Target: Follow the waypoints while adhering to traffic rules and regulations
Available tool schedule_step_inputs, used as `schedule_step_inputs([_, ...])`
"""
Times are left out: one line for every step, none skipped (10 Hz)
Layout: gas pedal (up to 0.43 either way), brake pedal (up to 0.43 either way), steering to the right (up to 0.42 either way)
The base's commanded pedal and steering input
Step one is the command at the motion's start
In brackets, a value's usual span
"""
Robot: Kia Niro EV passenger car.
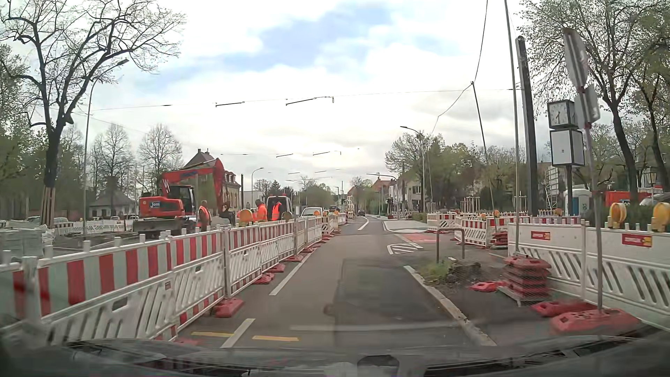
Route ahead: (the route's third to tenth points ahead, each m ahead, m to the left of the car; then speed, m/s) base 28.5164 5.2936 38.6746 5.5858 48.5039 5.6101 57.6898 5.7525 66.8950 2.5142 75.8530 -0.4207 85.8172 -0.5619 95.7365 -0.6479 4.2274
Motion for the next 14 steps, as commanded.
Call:
schedule_step_inputs([0.028,0.000,-0.004])
schedule_step_inputs([0.028,0.000,-0.004])
schedule_step_inputs([0.039,0.000,-0.005])
schedule_step_inputs([0.039,0.000,-0.011])
schedule_step_inputs([0.079,0.000,-0.016])
schedule_step_inputs([0.079,0.000,-0.016])
schedule_step_inputs([0.079,0.000,-0.007])
schedule_step_inputs([0.079,0.000,0.008])
schedule_step_inputs([0.079,0.000,0.012])
schedule_step_inputs([0.079,0.000,0.000])
schedule_step_inputs([0.079,0.000,-0.020])
schedule_step_inputs([0.087,0.000,-0.023])
schedule_step_inputs([0.087,0.000,-0.006])
schedule_step_inputs([0.087,0.000,0.014])
